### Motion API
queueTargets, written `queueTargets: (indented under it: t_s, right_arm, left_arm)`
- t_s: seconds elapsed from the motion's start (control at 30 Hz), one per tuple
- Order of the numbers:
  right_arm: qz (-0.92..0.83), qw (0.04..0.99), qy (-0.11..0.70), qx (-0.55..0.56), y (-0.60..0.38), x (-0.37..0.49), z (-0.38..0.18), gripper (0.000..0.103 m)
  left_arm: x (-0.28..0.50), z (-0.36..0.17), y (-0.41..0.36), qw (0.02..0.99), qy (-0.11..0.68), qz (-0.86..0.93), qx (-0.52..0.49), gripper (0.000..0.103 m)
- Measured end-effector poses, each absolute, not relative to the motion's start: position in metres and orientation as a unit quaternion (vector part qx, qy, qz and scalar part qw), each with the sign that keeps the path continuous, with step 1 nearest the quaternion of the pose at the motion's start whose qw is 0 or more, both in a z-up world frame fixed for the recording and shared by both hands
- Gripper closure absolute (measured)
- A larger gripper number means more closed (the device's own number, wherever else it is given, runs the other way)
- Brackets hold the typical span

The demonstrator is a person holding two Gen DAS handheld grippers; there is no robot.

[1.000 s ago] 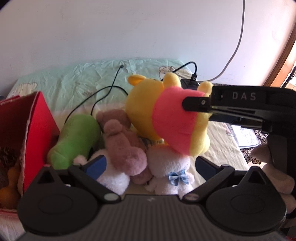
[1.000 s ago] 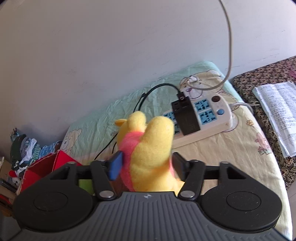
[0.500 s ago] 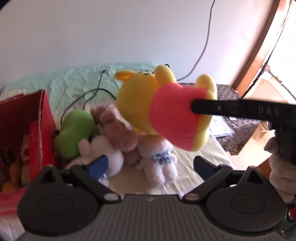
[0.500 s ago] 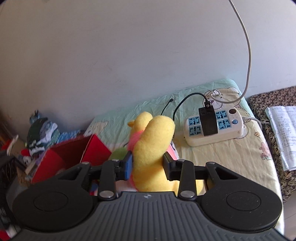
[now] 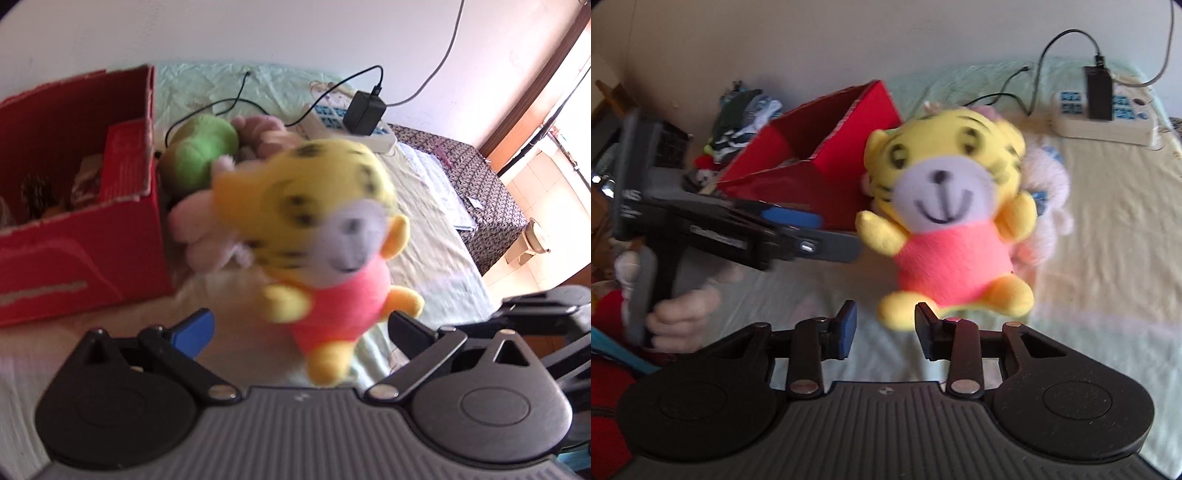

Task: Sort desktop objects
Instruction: 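Carry the tiger plush in the right gripper over the red box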

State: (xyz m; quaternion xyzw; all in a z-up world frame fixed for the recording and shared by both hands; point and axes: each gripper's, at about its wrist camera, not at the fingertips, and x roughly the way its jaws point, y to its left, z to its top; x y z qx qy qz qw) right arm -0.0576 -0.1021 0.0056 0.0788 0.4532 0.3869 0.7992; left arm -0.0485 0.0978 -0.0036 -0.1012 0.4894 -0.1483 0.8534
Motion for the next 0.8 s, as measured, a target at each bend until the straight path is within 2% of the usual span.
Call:
queueTargets:
  t_s: [0.03, 0.1, 0.13, 0.33, 0.43, 0.7, 0.77, 0.8]
  right_arm:
    - [0.386, 0.804, 0.441, 0.099, -0.109, -0.058, 0.01, 0.061]
    - [0.354, 0.826, 0.421, 0.121, -0.119, -0.05, 0.014, 0.046]
    - [0.332, 0.84, 0.412, 0.12, -0.12, -0.044, 0.013, 0.043]
    - [0.352, 0.85, 0.385, 0.079, -0.096, -0.022, -0.002, 0.041]
    - [0.343, 0.863, 0.369, 0.034, -0.079, -0.008, -0.013, 0.034]
    - [0.378, 0.811, 0.432, 0.112, -0.064, 0.034, -0.047, 0.034]
    - [0.386, 0.785, 0.461, 0.153, -0.067, 0.037, -0.057, 0.04]
    - [0.382, 0.787, 0.46, 0.154, -0.07, 0.034, -0.057, 0.046]
  left_arm:
    - [-0.049, -0.01, 0.098, 0.852, 0.494, -0.142, -0.098, 0.003]
    - [-0.049, -0.02, 0.097, 0.854, 0.495, -0.133, -0.093, 0.003]
    - [-0.05, -0.022, 0.097, 0.852, 0.499, -0.128, -0.092, 0.003]
    - [-0.036, -0.041, 0.094, 0.852, 0.503, -0.117, -0.082, 0.003]
    - [-0.033, -0.048, 0.091, 0.843, 0.514, -0.124, -0.1, 0.003]
    - [-0.02, -0.058, 0.08, 0.85, 0.507, -0.116, -0.082, 0.001]
    - [-0.019, -0.057, 0.076, 0.853, 0.503, -0.118, -0.07, 0.002]
    - [-0.02, -0.054, 0.072, 0.856, 0.498, -0.121, -0.059, 0.003]
